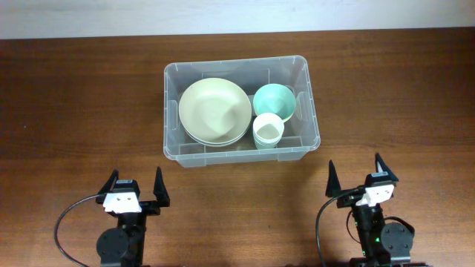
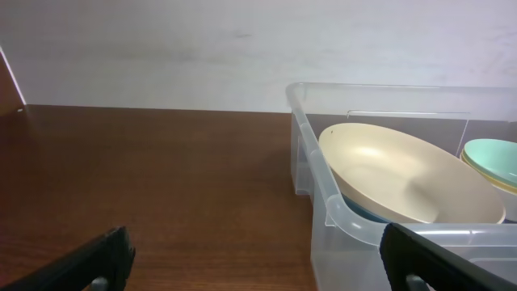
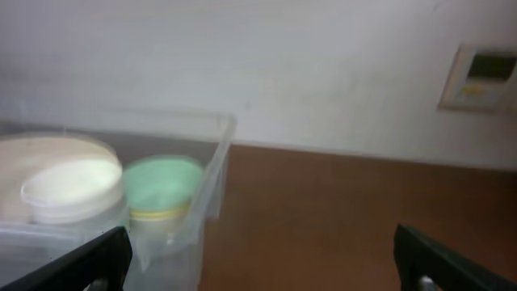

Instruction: Pack container

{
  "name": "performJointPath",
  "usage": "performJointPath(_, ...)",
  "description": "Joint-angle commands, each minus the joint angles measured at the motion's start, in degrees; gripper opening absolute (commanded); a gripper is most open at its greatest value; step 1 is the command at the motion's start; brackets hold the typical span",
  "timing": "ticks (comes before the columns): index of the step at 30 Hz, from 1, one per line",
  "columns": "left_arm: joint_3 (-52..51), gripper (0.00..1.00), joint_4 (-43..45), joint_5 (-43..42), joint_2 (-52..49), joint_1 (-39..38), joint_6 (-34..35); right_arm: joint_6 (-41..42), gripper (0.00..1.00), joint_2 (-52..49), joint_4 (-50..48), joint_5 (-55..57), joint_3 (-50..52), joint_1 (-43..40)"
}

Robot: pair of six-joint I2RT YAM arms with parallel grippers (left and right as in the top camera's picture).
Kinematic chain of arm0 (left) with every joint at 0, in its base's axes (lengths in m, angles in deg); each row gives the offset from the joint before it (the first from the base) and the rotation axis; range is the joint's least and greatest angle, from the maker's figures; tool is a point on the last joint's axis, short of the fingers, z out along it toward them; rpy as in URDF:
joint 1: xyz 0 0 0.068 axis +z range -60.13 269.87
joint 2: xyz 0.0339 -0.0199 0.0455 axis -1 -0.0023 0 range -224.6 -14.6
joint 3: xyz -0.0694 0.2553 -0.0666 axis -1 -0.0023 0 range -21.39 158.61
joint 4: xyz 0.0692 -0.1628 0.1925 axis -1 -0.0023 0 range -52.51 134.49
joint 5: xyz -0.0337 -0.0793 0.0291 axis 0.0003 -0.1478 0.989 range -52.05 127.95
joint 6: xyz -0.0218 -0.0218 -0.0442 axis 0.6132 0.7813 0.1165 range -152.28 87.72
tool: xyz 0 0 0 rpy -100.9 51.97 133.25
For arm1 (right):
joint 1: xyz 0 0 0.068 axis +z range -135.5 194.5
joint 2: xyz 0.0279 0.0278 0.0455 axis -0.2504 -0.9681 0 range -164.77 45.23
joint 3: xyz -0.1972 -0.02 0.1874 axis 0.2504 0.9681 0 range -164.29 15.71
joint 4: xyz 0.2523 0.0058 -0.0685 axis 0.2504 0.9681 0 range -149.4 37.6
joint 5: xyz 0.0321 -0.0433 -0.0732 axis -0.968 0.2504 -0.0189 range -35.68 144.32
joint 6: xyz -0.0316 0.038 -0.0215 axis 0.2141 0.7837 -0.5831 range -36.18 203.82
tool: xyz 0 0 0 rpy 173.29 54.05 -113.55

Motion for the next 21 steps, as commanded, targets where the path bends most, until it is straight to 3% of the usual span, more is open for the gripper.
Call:
performJointPath(1,-0.22,0.99,-0.26,0.20,0.48,0.28,-0.66,-0.96,0.99,0.59,2.95,-1.20,0.42,0.42)
performJointPath(21,-0.22,0.99,-0.28,0.17,0.48,0.28,-0.66,-0.98,0.99,0.57,4.50,-0.98,0.42,0.44)
